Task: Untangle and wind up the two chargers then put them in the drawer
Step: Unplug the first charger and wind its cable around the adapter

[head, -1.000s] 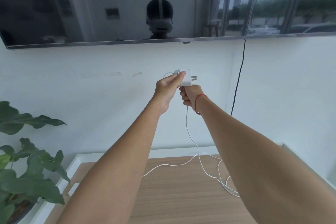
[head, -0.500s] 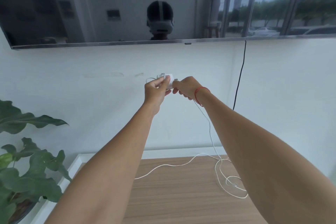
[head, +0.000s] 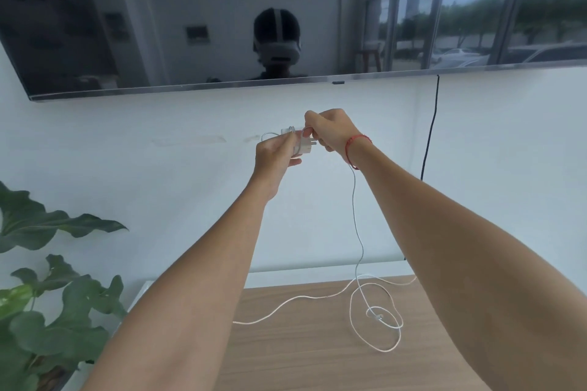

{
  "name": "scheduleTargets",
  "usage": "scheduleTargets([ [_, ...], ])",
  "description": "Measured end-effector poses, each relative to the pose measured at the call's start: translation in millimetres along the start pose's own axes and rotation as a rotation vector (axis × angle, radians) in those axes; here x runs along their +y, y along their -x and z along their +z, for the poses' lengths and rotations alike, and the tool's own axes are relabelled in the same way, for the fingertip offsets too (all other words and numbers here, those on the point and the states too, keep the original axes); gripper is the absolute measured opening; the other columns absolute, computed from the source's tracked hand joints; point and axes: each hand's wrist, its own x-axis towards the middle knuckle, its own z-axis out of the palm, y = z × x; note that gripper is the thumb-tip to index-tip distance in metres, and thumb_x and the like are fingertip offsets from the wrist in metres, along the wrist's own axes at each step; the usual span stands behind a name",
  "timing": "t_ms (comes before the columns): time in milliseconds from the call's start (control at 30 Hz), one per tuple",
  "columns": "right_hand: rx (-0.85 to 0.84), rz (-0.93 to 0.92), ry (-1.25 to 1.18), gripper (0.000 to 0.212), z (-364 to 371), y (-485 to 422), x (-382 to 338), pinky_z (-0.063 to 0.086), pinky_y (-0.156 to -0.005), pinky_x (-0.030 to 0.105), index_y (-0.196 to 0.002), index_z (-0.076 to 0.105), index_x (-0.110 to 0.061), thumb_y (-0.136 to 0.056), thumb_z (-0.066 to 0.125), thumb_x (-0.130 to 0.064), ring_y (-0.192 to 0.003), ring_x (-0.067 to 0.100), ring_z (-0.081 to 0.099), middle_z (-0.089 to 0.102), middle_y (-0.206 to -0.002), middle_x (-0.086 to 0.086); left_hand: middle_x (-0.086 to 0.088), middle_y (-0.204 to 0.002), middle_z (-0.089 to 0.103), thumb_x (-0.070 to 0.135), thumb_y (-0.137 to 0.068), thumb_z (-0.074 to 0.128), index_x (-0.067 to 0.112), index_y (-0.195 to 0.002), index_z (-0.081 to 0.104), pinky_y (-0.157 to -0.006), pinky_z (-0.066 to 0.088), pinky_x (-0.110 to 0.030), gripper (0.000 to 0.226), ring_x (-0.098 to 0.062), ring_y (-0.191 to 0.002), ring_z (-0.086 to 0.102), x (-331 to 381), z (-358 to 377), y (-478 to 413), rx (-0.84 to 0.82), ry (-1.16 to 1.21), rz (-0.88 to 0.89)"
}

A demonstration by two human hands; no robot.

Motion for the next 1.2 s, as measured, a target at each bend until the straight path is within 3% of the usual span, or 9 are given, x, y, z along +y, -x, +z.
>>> scheduleTargets([
  [100, -0.053, 0.019, 0.045, 0.033, 0.0, -6.7, -6.2, 0.028, -0.047, 0.025, -0.049, 0.063, -0.018, -0.079, 0.051, -0.025, -0.055, 0.019, 0.028, 0.041, -0.063, 0.006, 0.006, -0.087, 0.068, 0.027, -0.086, 0.070, 0.014, -0.101, 0.075, -0.076, 0.059, -0.030, 0.020, -0.011, -0.082, 0.067, -0.4, -4.2, -5.2, -0.056, -0.039, 0.024],
  [200, -0.048, 0.007, 0.060, 0.036, 3.8, -12.3, -11.8, 0.030, -0.047, 0.025, -0.044, 0.061, -0.019, -0.079, 0.054, -0.023, -0.053, 0.018, 0.030, 0.040, -0.054, 0.000, 0.006, -0.087, 0.068, 0.031, -0.089, 0.068, 0.014, -0.106, 0.073, -0.069, 0.059, -0.025, 0.025, -0.009, -0.079, 0.068, 1.1, -4.6, -8.8, -0.083, -0.062, 0.062],
  [367, 0.079, -0.083, 0.014, 0.030, 8.3, -18.2, -7.6, 0.036, -0.042, 0.012, -0.077, 0.071, -0.001, -0.088, 0.065, -0.029, -0.036, 0.002, 0.036, 0.049, -0.065, 0.004, 0.000, -0.101, 0.068, 0.034, -0.092, 0.064, 0.020, -0.110, 0.071, -0.070, 0.057, -0.026, 0.024, -0.014, -0.088, 0.066, 2.0, -9.4, -16.2, -0.081, -0.076, 0.076],
  [467, 0.165, -0.094, -0.073, 0.027, 5.5, -23.3, -2.9, 0.036, -0.042, 0.009, -0.073, 0.065, -0.010, -0.082, 0.075, -0.033, -0.049, 0.005, 0.042, 0.049, -0.064, 0.000, 0.002, -0.098, 0.068, 0.034, -0.091, 0.065, 0.019, -0.106, 0.072, -0.072, 0.057, -0.027, 0.022, -0.015, -0.088, 0.066, 1.8, -7.6, -14.8, -0.111, -0.061, 0.042],
  [667, 0.190, -0.019, -0.215, 0.029, 3.1, -30.1, 10.9, 0.045, -0.059, 0.025, -0.066, 0.058, -0.020, -0.076, 0.081, -0.034, -0.062, 0.012, 0.055, 0.059, -0.070, -0.003, 0.001, -0.097, 0.068, 0.036, -0.091, 0.065, 0.012, -0.112, 0.072, -0.075, 0.060, -0.028, 0.032, -0.014, -0.086, 0.065, 7.4, -3.2, -14.4, -0.192, -0.037, 0.018],
  [800, 0.135, -0.037, -0.216, 0.030, 8.6, -34.4, 6.9, 0.048, -0.063, 0.027, -0.064, 0.059, -0.019, -0.074, 0.082, -0.035, -0.069, 0.016, 0.061, 0.062, -0.072, -0.003, -0.003, -0.096, 0.068, 0.036, -0.089, 0.066, 0.010, -0.106, 0.073, -0.072, 0.058, -0.025, 0.032, -0.017, -0.087, 0.065, 11.9, -9.3, -16.2, -0.194, 0.043, -0.048],
  [1033, 0.081, 0.059, -0.423, 0.031, 7.4, -44.0, 4.4, 0.046, -0.061, 0.026, -0.069, 0.058, -0.018, -0.077, 0.079, -0.040, -0.057, 0.014, 0.050, 0.052, -0.061, -0.002, -0.002, -0.098, 0.069, 0.035, -0.088, 0.068, 0.016, -0.093, 0.076, -0.079, 0.058, -0.025, 0.021, -0.020, -0.090, 0.066, 31.2, -13.4, -18.8, -0.217, 0.051, -0.040],
  [1133, -0.018, 0.153, -0.496, 0.033, 12.2, -55.0, 0.5, 0.035, -0.053, 0.020, -0.081, 0.058, -0.021, -0.078, 0.074, -0.050, -0.057, 0.011, 0.040, 0.044, -0.065, -0.002, -0.005, -0.107, 0.068, 0.035, -0.088, 0.068, 0.018, -0.093, 0.075, -0.090, 0.055, -0.031, 0.019, -0.025, -0.106, 0.066, 45.0, -17.4, -25.3, -0.146, 0.123, -0.006],
  [1200, 0.000, 0.187, -0.583, 0.026, 18.7, -55.4, 4.5, 0.025, -0.046, 0.019, -0.077, 0.052, -0.022, -0.087, 0.066, -0.041, -0.054, 0.010, 0.027, 0.033, -0.060, -0.004, -0.004, -0.111, 0.068, 0.037, -0.087, 0.068, 0.022, -0.092, 0.075, -0.098, 0.050, -0.037, 0.018, -0.024, -0.109, 0.065, 52.9, -17.0, -28.3, -0.141, 0.133, -0.019],
])
